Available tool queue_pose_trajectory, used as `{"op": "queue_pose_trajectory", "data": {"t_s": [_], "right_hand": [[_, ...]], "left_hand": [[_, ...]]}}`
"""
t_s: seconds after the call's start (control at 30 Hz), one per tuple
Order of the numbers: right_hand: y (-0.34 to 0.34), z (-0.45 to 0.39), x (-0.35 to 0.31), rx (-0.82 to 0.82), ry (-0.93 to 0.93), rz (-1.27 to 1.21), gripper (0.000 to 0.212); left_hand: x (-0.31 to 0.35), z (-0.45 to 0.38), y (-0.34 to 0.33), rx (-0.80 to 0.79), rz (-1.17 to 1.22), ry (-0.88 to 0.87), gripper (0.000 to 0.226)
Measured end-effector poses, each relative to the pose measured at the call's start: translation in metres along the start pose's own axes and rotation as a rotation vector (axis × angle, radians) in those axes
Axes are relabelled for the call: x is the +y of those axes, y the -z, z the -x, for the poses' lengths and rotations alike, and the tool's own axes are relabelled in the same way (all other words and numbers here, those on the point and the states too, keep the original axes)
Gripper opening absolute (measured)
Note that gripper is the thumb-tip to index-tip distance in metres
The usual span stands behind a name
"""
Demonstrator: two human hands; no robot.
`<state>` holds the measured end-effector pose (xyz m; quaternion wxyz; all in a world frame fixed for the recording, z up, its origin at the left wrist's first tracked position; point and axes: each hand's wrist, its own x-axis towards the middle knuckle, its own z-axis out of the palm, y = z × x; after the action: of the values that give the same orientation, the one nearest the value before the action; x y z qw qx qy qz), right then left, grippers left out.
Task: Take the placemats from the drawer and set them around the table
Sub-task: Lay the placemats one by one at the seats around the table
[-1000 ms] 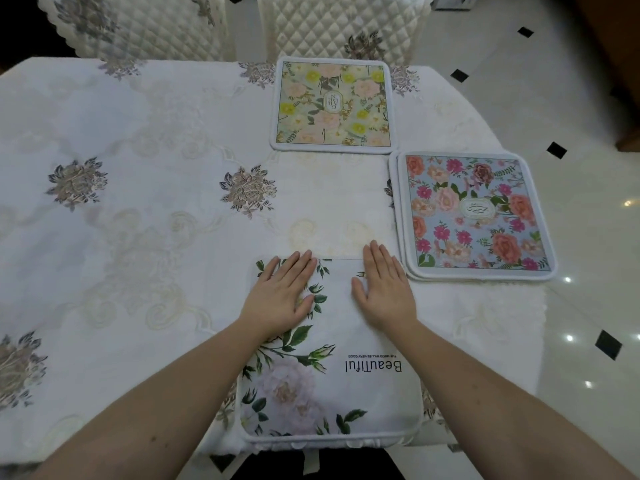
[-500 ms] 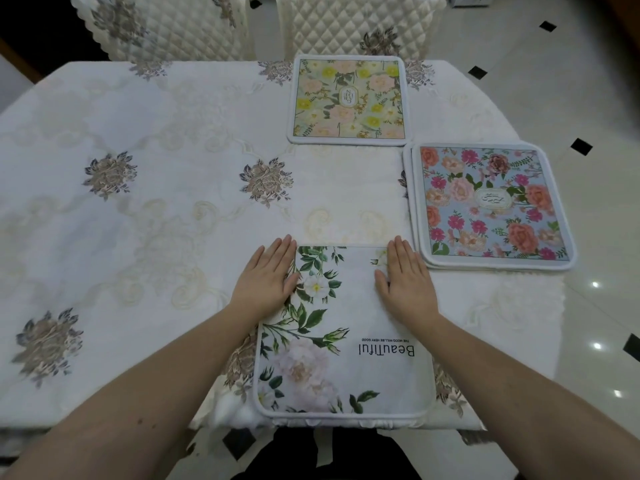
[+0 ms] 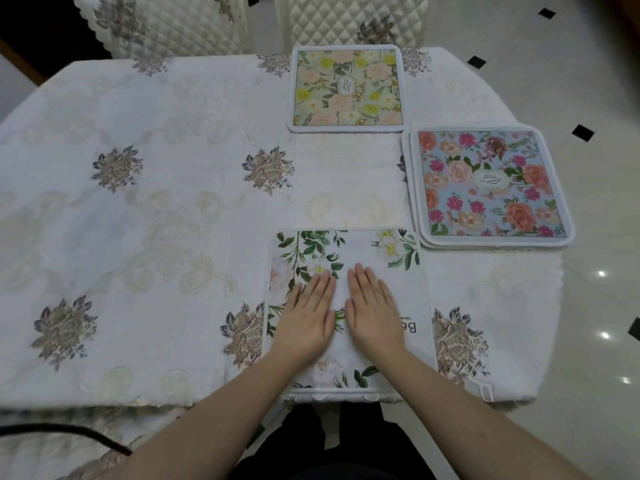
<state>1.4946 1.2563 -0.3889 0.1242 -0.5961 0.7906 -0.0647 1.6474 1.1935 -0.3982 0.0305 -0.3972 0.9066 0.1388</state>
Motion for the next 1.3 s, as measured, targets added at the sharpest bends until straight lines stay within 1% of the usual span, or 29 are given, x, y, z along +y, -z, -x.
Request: {"op": "queue_pose_trajectory", "data": {"t_s": [0.1, 0.2, 0.37, 0.47, 0.6, 0.7, 0.77, 0.87, 0.97, 1.07, 1.17, 1.3], "right_hand": [[0.002, 0.003, 0.01, -0.018, 0.02, 0.031, 0.06], [0.005, 0.007, 0.022, -0.027, -0.001, 0.034, 0.063], [0.016, 0.018, 0.056, -0.054, -0.051, 0.069, 0.066], [0.023, 0.028, 0.081, -0.059, -0.119, 0.073, 0.068], [0.03, 0.045, 0.099, -0.046, -0.173, 0.075, 0.072], [0.033, 0.052, 0.078, 0.018, -0.198, 0.057, 0.069], [0.028, 0.055, 0.047, 0.022, -0.191, -0.008, 0.065], [0.011, 0.057, -0.007, 0.014, -0.108, -0.083, 0.062], [-0.005, 0.061, -0.043, -0.043, -0.086, -0.114, 0.059], [-0.012, 0.066, -0.047, -0.083, -0.09, -0.06, 0.056], [-0.015, 0.068, -0.036, -0.078, -0.035, 0.008, 0.059], [-0.014, 0.068, -0.029, -0.1, -0.023, 0.008, 0.06]], "left_hand": [[-0.007, 0.007, 0.003, -0.025, -0.025, -0.05, 0.062], [-0.015, 0.009, 0.008, -0.039, -0.042, -0.061, 0.063], [-0.035, 0.014, 0.016, -0.072, -0.05, 0.009, 0.068], [-0.051, 0.021, 0.022, -0.071, -0.071, 0.061, 0.068], [-0.071, 0.033, 0.025, -0.031, -0.066, 0.094, 0.071], [-0.062, 0.037, 0.028, -0.012, -0.039, 0.17, 0.073], [-0.04, 0.041, 0.029, 0.031, 0.027, 0.198, 0.067], [0.0, 0.046, 0.022, 0.043, 0.103, 0.135, 0.061], [0.025, 0.049, 0.007, -0.027, 0.107, 0.119, 0.062], [0.024, 0.055, -0.003, -0.032, 0.061, 0.117, 0.061], [0.01, 0.058, -0.004, -0.058, 0.027, 0.056, 0.064], [0.001, 0.058, -0.003, -0.092, -0.005, 0.006, 0.066]]}}
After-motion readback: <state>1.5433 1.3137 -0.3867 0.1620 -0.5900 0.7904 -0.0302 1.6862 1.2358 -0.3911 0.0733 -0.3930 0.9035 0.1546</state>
